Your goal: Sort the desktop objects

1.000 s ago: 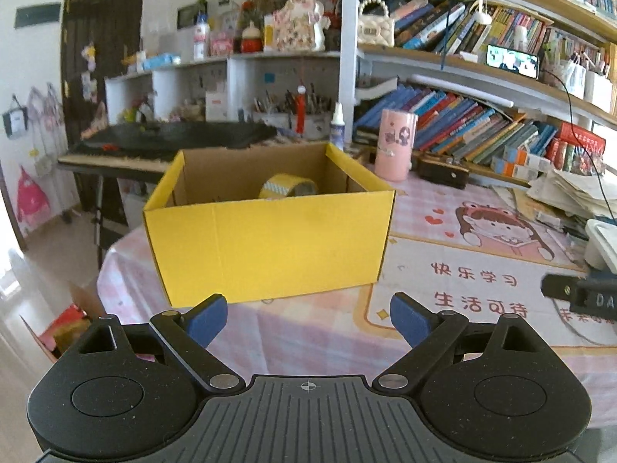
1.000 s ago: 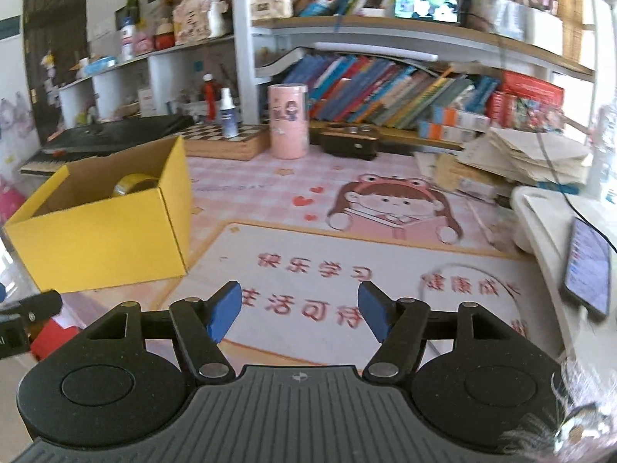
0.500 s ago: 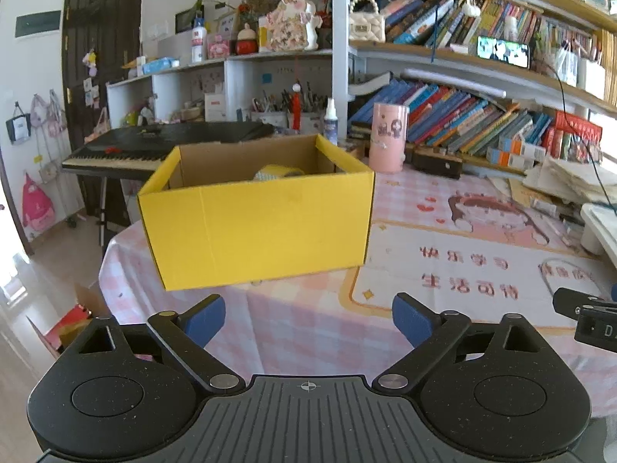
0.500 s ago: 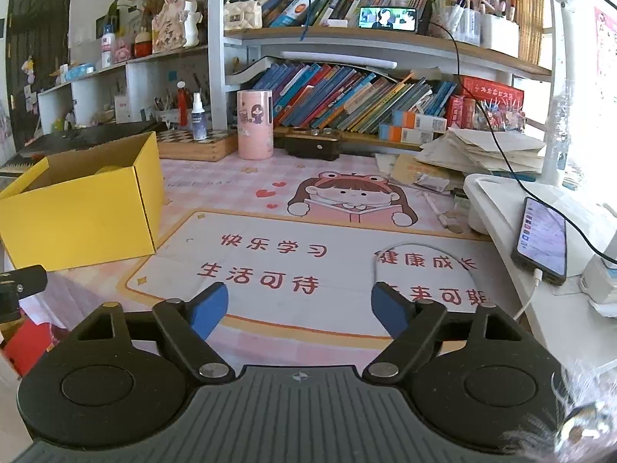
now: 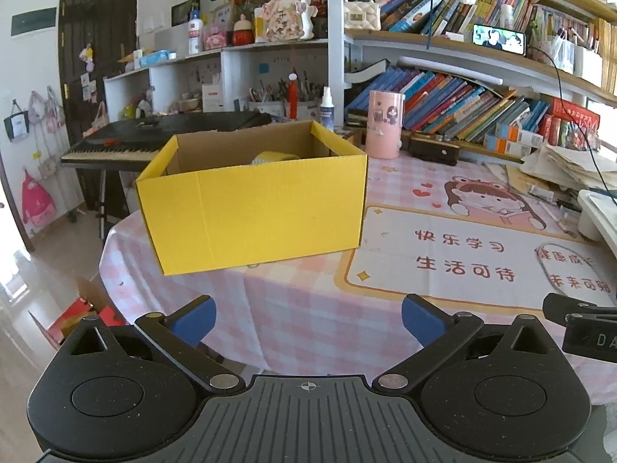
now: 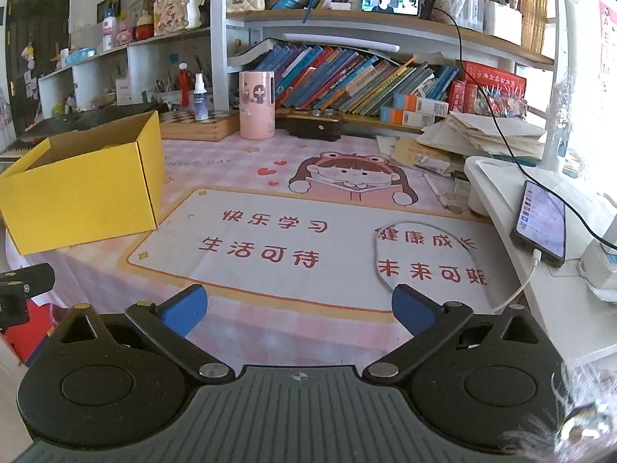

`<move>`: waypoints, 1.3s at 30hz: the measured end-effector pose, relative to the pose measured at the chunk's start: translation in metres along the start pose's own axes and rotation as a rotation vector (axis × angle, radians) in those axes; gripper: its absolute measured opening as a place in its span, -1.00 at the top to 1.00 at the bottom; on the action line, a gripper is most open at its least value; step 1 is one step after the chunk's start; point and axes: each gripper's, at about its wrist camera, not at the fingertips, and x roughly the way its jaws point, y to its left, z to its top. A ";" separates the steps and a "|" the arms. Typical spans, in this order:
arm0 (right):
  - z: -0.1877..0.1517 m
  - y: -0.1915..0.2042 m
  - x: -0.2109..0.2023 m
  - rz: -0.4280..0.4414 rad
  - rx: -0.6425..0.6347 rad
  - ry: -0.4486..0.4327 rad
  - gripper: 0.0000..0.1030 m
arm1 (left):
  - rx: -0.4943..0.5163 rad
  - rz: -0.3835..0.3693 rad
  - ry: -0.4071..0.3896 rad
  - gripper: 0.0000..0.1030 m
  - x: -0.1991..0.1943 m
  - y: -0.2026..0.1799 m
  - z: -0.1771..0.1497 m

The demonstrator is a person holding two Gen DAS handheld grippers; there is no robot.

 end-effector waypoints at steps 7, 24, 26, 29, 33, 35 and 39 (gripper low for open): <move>-0.001 0.000 -0.004 0.024 -0.003 -0.009 -1.00 | -0.012 -0.020 0.028 -1.00 0.000 0.000 -0.001; -0.005 -0.006 -0.007 0.031 0.023 0.016 -1.00 | -0.005 -0.004 0.064 -1.00 0.001 -0.008 -0.002; -0.005 -0.007 -0.007 0.031 0.024 0.017 -1.00 | -0.004 -0.004 0.064 -1.00 0.001 -0.008 -0.003; -0.005 -0.007 -0.007 0.031 0.024 0.018 -1.00 | -0.003 -0.011 0.060 -1.00 0.001 -0.009 -0.002; -0.005 -0.007 -0.007 0.031 0.023 0.017 -1.00 | -0.008 -0.022 0.052 -1.00 0.000 -0.010 -0.003; -0.005 -0.007 -0.007 0.031 0.023 0.017 -1.00 | -0.004 -0.019 0.053 -1.00 0.001 -0.012 -0.002; -0.005 -0.007 -0.007 0.031 0.021 0.019 -1.00 | -0.004 -0.017 0.058 -1.00 0.003 -0.013 -0.001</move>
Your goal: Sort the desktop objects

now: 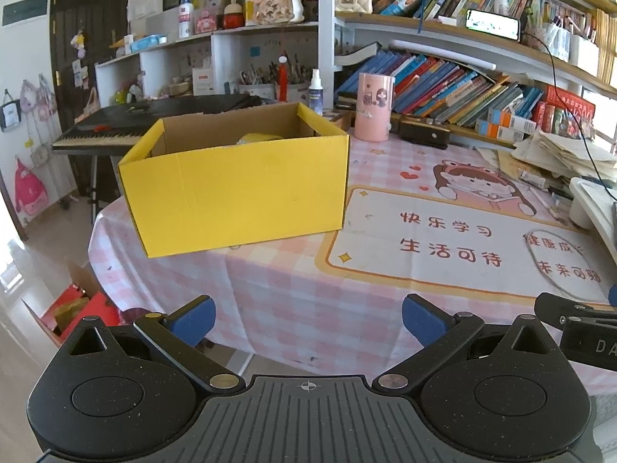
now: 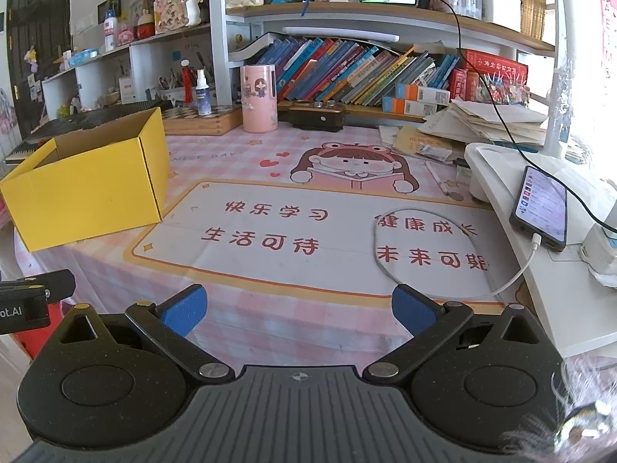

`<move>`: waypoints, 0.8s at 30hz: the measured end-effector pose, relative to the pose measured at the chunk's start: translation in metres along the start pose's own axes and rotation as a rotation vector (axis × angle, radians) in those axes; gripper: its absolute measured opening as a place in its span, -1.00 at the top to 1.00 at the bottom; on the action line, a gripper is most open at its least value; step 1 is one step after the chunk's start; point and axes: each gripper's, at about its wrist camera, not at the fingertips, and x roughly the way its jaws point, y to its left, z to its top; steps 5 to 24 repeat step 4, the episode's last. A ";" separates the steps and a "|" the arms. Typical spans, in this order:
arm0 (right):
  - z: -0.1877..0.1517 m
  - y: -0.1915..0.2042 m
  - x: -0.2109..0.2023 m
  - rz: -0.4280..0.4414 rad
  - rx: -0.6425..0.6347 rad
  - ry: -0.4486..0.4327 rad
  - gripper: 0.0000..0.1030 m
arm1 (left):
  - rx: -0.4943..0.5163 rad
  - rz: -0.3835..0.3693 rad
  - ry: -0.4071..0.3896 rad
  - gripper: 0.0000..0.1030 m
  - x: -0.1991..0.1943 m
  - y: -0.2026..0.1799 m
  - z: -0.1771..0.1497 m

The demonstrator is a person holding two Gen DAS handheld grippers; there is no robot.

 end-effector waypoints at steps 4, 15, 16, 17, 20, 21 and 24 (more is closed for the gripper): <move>-0.003 -0.002 0.003 -0.001 -0.003 0.008 -1.00 | -0.011 -0.006 0.013 -1.00 0.003 0.002 0.001; -0.003 -0.002 0.003 -0.001 -0.003 0.008 -1.00 | -0.011 -0.006 0.013 -1.00 0.003 0.002 0.001; -0.003 -0.002 0.003 -0.001 -0.003 0.008 -1.00 | -0.011 -0.006 0.013 -1.00 0.003 0.002 0.001; -0.003 -0.002 0.003 -0.001 -0.003 0.008 -1.00 | -0.011 -0.006 0.013 -1.00 0.003 0.002 0.001; -0.003 -0.002 0.003 -0.001 -0.003 0.008 -1.00 | -0.011 -0.006 0.013 -1.00 0.003 0.002 0.001; -0.003 -0.002 0.003 -0.001 -0.003 0.008 -1.00 | -0.011 -0.006 0.013 -1.00 0.003 0.002 0.001; -0.003 -0.002 0.003 -0.001 -0.003 0.008 -1.00 | -0.011 -0.006 0.013 -1.00 0.003 0.002 0.001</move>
